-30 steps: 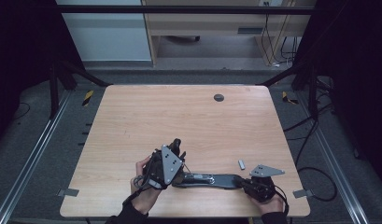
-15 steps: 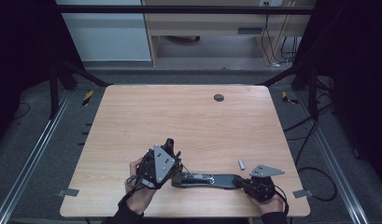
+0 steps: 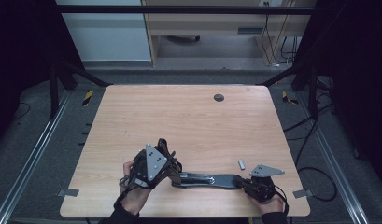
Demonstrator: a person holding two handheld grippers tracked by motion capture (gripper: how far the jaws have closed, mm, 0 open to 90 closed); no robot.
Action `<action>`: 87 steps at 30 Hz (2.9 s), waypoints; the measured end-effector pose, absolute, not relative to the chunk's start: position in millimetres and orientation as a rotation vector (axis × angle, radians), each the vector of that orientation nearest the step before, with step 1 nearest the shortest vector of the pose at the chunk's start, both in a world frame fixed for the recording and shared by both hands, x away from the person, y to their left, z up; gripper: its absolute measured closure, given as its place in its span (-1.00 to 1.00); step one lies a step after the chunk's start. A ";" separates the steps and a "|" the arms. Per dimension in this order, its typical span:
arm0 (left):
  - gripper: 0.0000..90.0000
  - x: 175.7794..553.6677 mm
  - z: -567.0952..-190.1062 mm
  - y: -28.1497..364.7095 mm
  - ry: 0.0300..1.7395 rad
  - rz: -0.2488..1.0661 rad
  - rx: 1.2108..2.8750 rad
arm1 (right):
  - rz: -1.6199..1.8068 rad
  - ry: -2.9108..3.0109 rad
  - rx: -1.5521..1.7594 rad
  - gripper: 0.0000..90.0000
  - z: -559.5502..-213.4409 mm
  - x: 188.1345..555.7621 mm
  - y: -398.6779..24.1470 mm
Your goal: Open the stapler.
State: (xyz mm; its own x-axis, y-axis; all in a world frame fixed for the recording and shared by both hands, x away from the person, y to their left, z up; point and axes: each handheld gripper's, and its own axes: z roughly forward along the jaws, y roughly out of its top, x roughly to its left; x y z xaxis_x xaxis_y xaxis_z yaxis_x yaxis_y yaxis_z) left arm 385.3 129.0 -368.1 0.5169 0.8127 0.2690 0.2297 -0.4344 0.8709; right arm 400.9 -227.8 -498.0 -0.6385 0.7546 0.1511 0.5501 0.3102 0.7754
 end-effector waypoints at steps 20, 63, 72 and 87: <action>0.14 387.9 -377.5 158.4 0.899 0.827 1.866 | 1.236 2.337 1.201 1.00 -497.6 401.3 -227.7; -0.11 388.2 -388.6 188.3 0.990 0.788 1.832 | 1.197 2.355 1.207 0.85 -493.7 399.8 -224.0; -0.19 383.5 -381.7 196.1 0.996 0.771 1.835 | 1.175 2.273 1.187 0.56 -486.9 396.5 -228.1; -0.23 370.4 -381.6 209.8 0.985 0.783 1.855 | 1.113 2.179 1.241 0.32 -479.0 395.6 -236.2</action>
